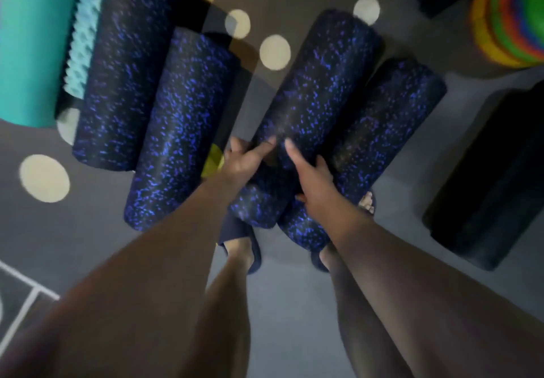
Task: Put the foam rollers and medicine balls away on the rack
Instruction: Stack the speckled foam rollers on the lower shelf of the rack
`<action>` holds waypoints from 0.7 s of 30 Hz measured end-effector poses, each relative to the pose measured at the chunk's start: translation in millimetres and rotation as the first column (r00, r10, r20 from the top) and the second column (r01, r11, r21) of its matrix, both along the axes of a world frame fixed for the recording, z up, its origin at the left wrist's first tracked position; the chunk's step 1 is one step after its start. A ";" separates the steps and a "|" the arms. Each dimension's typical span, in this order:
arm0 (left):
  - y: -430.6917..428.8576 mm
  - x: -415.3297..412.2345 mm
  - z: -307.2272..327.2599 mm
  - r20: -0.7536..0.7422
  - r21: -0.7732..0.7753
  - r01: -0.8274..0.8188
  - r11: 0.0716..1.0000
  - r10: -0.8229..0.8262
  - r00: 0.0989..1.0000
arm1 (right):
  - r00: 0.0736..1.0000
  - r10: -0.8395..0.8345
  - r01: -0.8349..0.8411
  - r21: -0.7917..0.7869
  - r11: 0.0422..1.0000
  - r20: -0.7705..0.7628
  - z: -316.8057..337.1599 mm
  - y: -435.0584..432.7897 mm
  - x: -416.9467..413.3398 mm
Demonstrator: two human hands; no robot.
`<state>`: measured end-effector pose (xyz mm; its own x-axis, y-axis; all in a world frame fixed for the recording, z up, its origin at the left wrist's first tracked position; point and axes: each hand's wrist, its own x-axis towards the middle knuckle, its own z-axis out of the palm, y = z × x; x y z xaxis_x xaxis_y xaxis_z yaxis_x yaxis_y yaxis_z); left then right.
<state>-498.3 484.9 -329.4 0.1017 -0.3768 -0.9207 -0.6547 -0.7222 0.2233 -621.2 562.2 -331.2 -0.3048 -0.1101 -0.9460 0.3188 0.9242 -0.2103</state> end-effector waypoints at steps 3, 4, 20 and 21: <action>6.6 1.4 72.3 0.033 -0.014 -0.039 0.999 0.040 0.999 | 0.996 0.083 -0.082 -0.043 0.996 0.018 66.7 -7.4 -1.2; 11.0 5.4 94.7 0.048 0.010 -0.072 0.997 0.071 0.996 | 0.993 0.114 -0.113 -0.030 0.993 0.037 92.4 -14.6 -1.3; -86.4 -38.6 539.3 -0.403 -0.155 -0.499 0.852 0.407 0.820 | 0.956 0.287 -0.282 -0.438 0.854 -0.057 507.8 -119.4 -79.1; -90.6 -43.1 556.6 -0.458 -0.130 -0.522 0.843 0.416 0.786 | 0.953 0.295 -0.291 -0.460 0.839 -0.064 535.1 -132.4 -86.5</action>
<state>-541.3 394.3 227.2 -0.0289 -0.5895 -0.8072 -0.0634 -0.8049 0.5900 -707.7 429.9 203.8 -0.1805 -0.6150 -0.7676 0.0527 0.7732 -0.6320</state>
